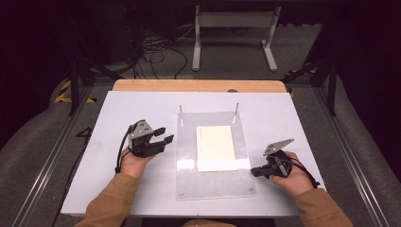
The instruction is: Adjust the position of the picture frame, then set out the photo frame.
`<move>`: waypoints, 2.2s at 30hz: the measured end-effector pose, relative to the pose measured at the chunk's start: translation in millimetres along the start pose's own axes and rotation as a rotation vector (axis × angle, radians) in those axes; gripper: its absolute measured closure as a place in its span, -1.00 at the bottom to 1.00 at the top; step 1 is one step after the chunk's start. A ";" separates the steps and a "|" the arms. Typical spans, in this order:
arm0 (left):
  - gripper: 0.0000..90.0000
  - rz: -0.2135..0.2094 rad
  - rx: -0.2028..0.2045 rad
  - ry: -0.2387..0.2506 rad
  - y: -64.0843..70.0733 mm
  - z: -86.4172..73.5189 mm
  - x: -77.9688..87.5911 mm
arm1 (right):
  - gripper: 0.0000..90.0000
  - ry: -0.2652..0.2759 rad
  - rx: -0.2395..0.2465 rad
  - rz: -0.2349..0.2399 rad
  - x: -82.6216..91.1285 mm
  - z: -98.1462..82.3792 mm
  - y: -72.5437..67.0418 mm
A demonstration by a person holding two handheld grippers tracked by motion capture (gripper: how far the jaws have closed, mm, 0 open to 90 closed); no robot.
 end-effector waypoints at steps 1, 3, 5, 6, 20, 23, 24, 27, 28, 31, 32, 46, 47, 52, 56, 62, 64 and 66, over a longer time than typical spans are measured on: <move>0.14 -0.004 0.006 0.003 0.3 -0.9 1.0 | 1.00 -0.001 0.006 0.005 -1.4 0.7 -1.7; 0.14 0.004 0.002 -0.002 -1.0 -3.5 4.5 | 1.00 0.000 0.011 0.015 -3.6 1.5 -4.3; 0.14 0.005 0.006 -0.009 -1.5 -4.8 6.1 | 0.99 0.004 0.020 0.026 -5.9 2.2 -7.0; 0.14 0.008 0.005 -0.004 -1.9 -4.6 5.8 | 1.00 0.005 0.021 0.030 -6.4 2.3 -7.5; -0.02 -0.023 -0.006 -0.014 7.1 -4.2 12.7 | 0.68 0.117 0.130 -0.005 -5.1 15.2 -5.6; -0.05 -0.024 -0.017 -0.017 11.1 -3.5 19.6 | 0.61 0.214 0.183 -0.052 0.5 27.4 -1.0; -0.06 -0.026 -0.015 -0.013 13.1 -3.2 21.4 | 0.58 0.244 0.184 -0.062 2.4 31.4 0.9; -0.10 -0.040 -0.020 -0.015 18.2 -2.2 27.8 | 0.54 0.310 0.190 -0.071 3.7 40.1 4.7; -0.11 -0.042 -0.022 -0.009 20.3 -1.7 29.8 | 0.53 0.319 0.196 -0.069 2.8 42.1 6.0; -0.13 -0.044 -0.044 -0.015 25.6 -2.1 38.2 | 0.50 0.350 0.204 -0.084 -2.5 50.6 13.9; -0.14 -0.048 -0.047 -0.013 26.4 -2.5 39.4 | 0.50 0.362 0.189 -0.075 -4.7 53.4 16.7; -0.17 -0.018 -0.041 -0.032 38.3 -20.5 61.7 | 0.43 0.491 0.095 -0.199 -32.4 98.2 70.7; -0.17 -0.013 -0.047 -0.035 38.5 -21.5 63.5 | 0.46 0.492 0.100 -0.210 -35.7 101.2 74.6; -0.22 0.005 -0.039 -0.030 39.4 -24.9 68.3 | 0.62 0.464 0.147 -0.271 -51.5 109.9 98.0; -0.23 0.008 -0.027 -0.026 39.7 -25.7 69.4 | 0.57 0.491 0.133 -0.300 -59.0 117.8 113.9; -0.23 -0.001 -0.035 -0.027 39.6 -26.5 68.3 | 0.55 0.499 0.077 -0.341 -62.6 125.9 130.7; -0.23 -0.004 -0.035 -0.031 39.8 -27.0 67.9 | 0.56 0.494 0.073 -0.345 -65.4 128.2 133.6; -0.23 -0.003 -0.039 -0.030 40.0 -27.0 67.2 | 0.59 0.490 0.082 -0.353 -69.9 130.4 136.0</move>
Point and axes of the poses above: each handheld gripper's, and its own axes: x roughly backward along the jaws, z roughly out of its top, y roughly to its right, the point moved 6 cm from there along -x, roughly forward along the jaws, and after that the axes turned 15 degrees about y, right-handed, at the moved point
